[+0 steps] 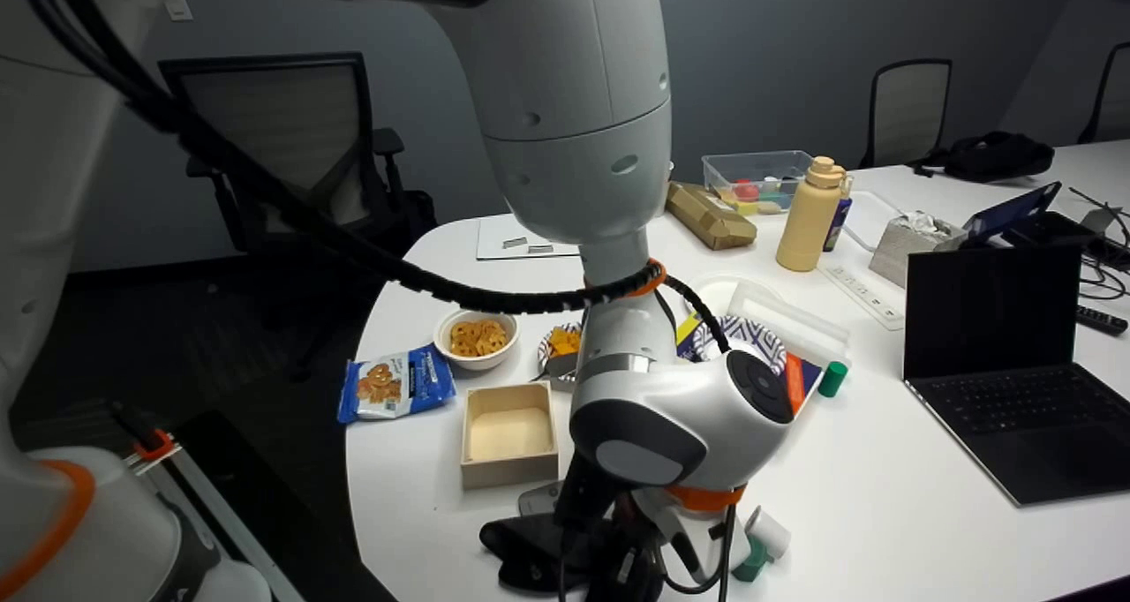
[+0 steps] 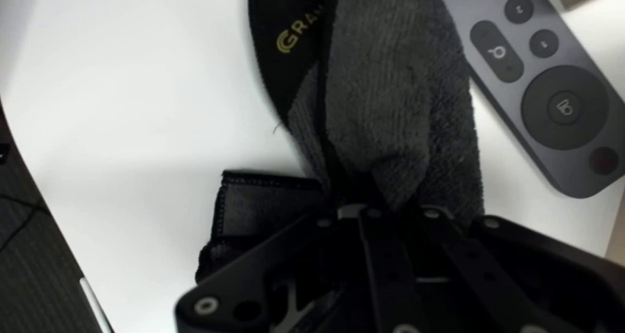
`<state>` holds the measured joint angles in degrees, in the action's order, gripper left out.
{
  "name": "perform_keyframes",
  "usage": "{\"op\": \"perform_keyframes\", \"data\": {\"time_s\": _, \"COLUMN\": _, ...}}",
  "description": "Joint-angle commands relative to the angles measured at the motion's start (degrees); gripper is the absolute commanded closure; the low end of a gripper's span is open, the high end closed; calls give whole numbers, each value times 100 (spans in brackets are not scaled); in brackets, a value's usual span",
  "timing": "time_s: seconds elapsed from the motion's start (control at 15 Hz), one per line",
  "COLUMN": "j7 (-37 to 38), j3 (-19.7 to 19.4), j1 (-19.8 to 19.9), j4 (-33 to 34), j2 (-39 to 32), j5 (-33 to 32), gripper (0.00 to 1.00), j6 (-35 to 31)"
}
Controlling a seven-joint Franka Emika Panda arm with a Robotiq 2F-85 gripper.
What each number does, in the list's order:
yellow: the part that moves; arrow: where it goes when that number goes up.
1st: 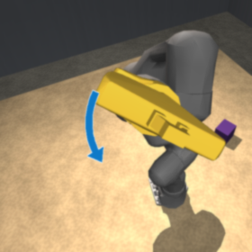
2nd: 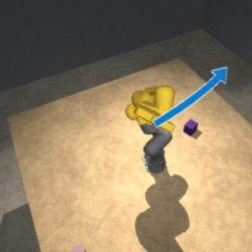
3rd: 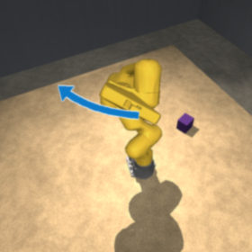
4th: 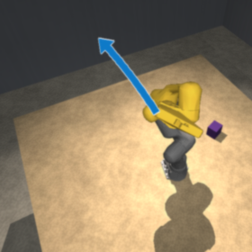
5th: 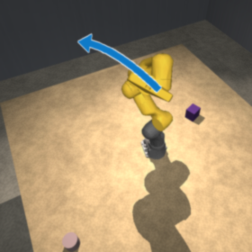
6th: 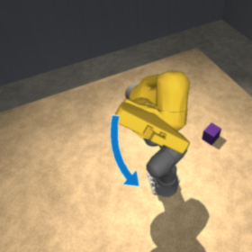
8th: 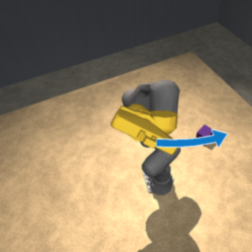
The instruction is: Use the dark grey towel to wipe the remote control.
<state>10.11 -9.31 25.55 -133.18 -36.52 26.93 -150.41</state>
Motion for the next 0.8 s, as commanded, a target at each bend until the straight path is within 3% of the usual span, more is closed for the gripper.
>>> {"op": "perform_keyframes", "data": {"time_s": 0.0, "j7": -409, "j3": 444, "j1": 415, "j4": 357, "j2": -401, "j5": 660, "gripper": 98, "j6": -262}}
{"op": "perform_keyframes", "data": {"time_s": 0.4, "j7": -741, "j3": 582, "j1": 617, "j4": 850, "j2": -558, "j5": 1403, "gripper": 98, "j6": -527}}
{"op": "perform_keyframes", "data": {"time_s": 0.73, "j7": -302, "j3": 94, "j1": 240, "j4": 916, "j2": -668, "j5": 1222, "gripper": 98, "j6": -826}}
